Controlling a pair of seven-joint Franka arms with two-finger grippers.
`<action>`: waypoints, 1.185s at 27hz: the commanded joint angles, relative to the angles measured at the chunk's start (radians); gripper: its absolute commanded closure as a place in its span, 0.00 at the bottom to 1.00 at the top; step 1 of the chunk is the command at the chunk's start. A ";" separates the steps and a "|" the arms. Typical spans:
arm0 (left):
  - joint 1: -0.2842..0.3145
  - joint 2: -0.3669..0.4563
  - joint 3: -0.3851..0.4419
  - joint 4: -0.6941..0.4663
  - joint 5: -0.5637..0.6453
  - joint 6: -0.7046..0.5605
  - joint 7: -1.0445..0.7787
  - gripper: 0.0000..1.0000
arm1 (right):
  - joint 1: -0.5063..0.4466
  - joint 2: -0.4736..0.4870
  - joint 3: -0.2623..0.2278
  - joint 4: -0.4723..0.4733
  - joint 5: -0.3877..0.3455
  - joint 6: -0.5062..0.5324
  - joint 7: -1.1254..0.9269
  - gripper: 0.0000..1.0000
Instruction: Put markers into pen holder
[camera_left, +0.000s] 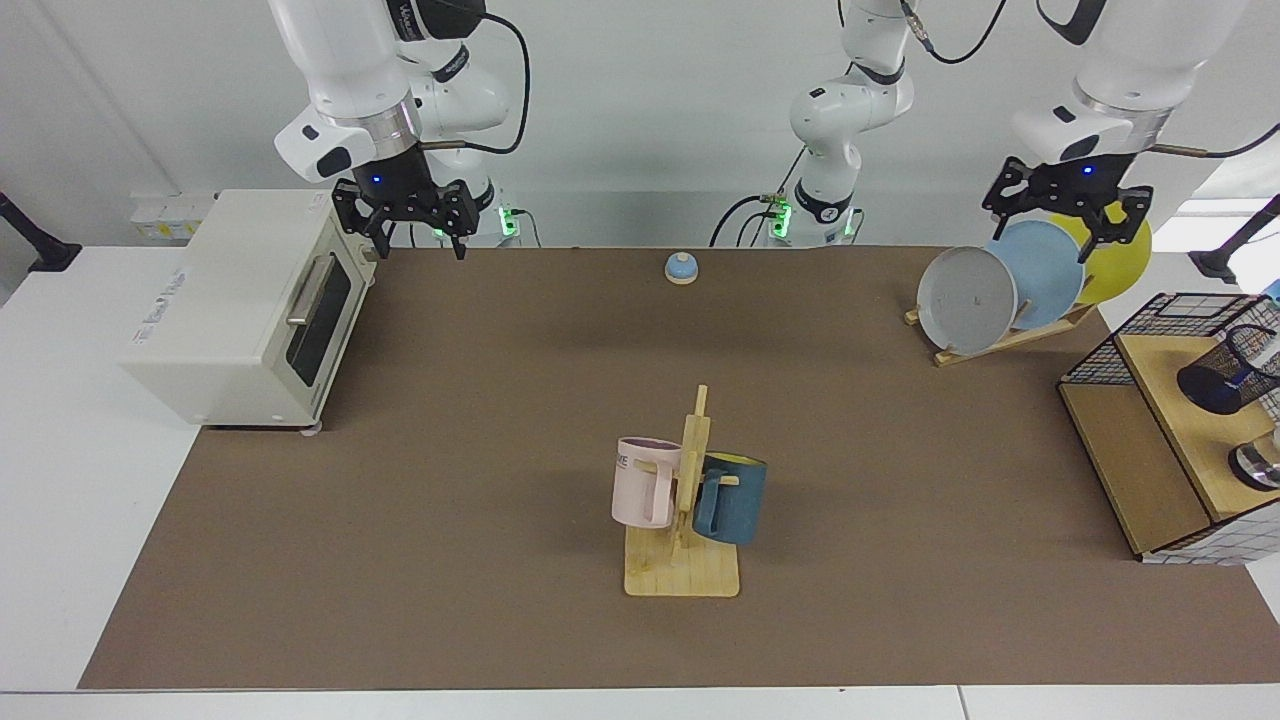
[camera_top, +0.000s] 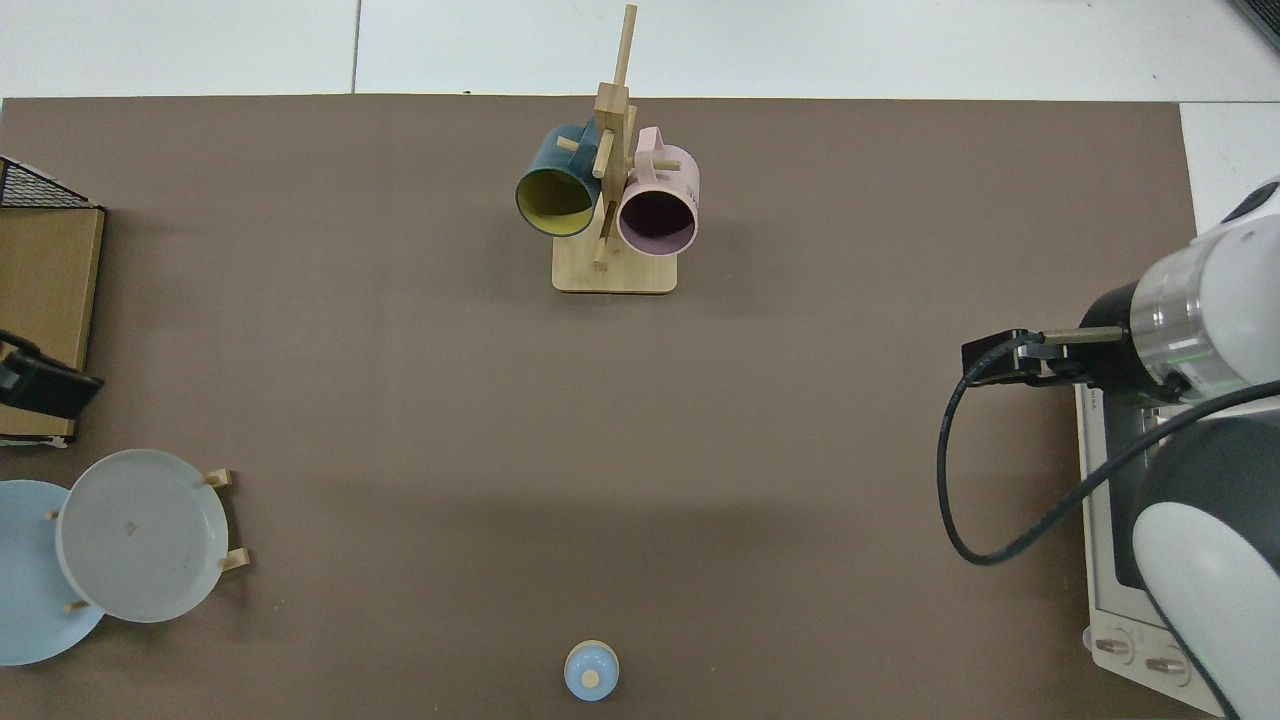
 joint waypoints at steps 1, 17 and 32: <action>-0.005 0.000 -0.046 0.036 -0.040 -0.059 -0.127 0.00 | -0.024 -0.016 0.007 -0.018 -0.009 -0.006 -0.029 0.00; 0.006 -0.003 -0.053 0.036 -0.152 -0.124 -0.291 0.00 | -0.029 -0.011 0.007 -0.015 0.010 0.008 -0.022 0.00; 0.009 -0.009 -0.045 0.036 -0.150 -0.115 -0.298 0.00 | -0.028 -0.013 0.009 -0.015 0.010 0.008 -0.019 0.00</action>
